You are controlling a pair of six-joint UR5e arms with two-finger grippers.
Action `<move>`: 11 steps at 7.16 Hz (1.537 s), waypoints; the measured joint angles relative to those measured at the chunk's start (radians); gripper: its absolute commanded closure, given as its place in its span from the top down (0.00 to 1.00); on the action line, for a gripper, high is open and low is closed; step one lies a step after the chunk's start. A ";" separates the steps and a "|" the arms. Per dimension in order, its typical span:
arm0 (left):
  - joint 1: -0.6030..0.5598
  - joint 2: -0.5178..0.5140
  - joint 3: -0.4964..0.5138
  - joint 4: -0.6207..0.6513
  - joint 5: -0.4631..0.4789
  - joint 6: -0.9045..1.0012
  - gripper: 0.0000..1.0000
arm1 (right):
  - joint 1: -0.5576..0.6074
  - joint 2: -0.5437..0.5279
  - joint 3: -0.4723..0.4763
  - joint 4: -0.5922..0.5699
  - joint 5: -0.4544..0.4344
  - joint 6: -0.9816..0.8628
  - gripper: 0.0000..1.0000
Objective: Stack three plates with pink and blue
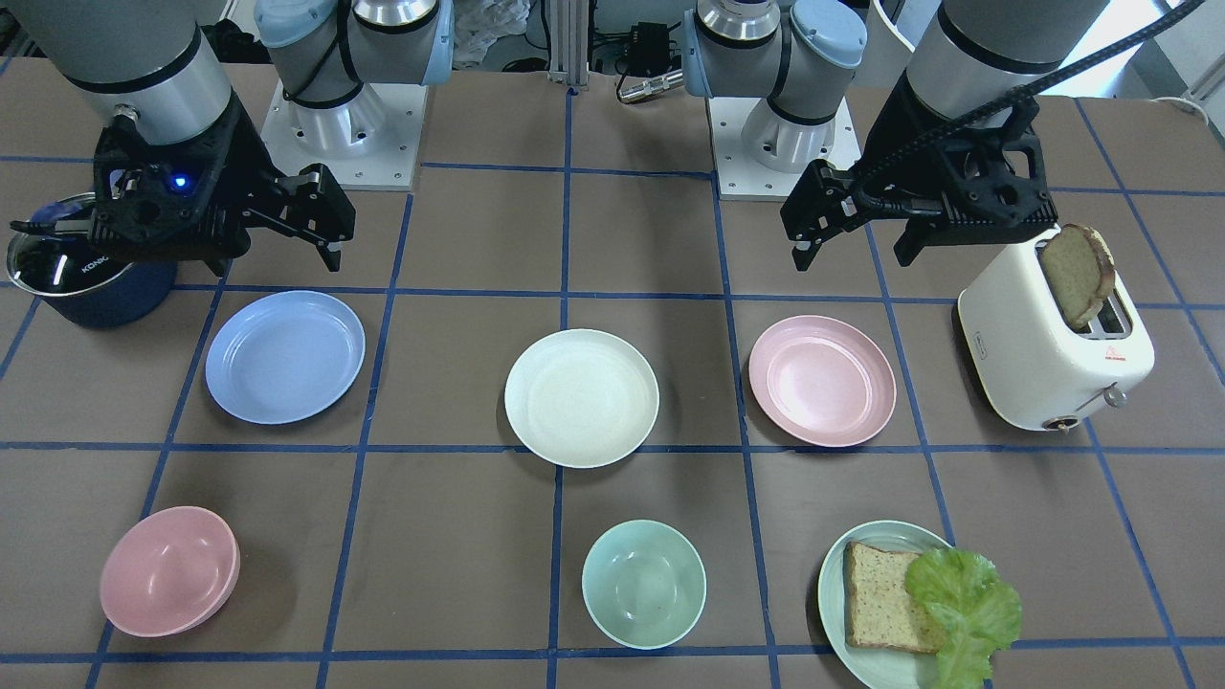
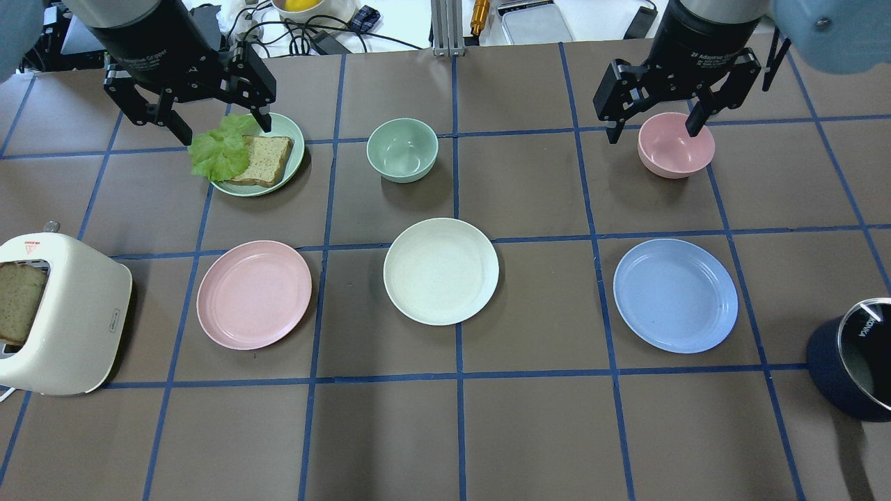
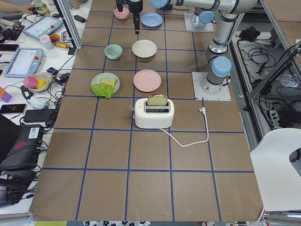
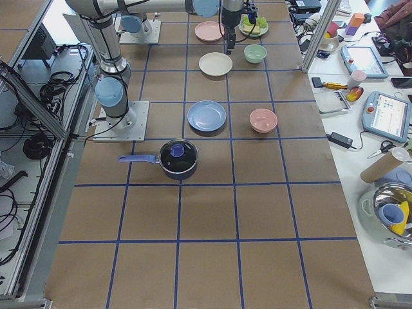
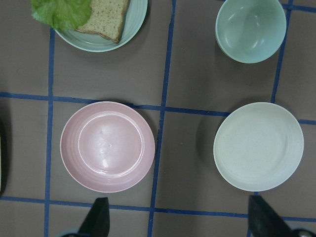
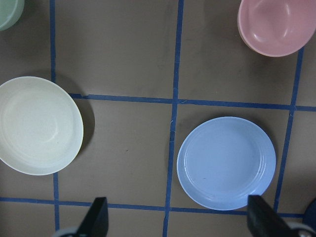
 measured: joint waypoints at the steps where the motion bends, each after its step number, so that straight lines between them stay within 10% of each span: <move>1: 0.001 0.000 0.000 0.001 0.000 0.001 1.00 | 0.000 0.000 -0.001 -0.001 0.000 0.000 1.00; 11: 0.000 0.008 -0.001 -0.001 0.000 0.002 1.00 | -0.005 0.006 0.001 -0.008 -0.041 -0.016 1.00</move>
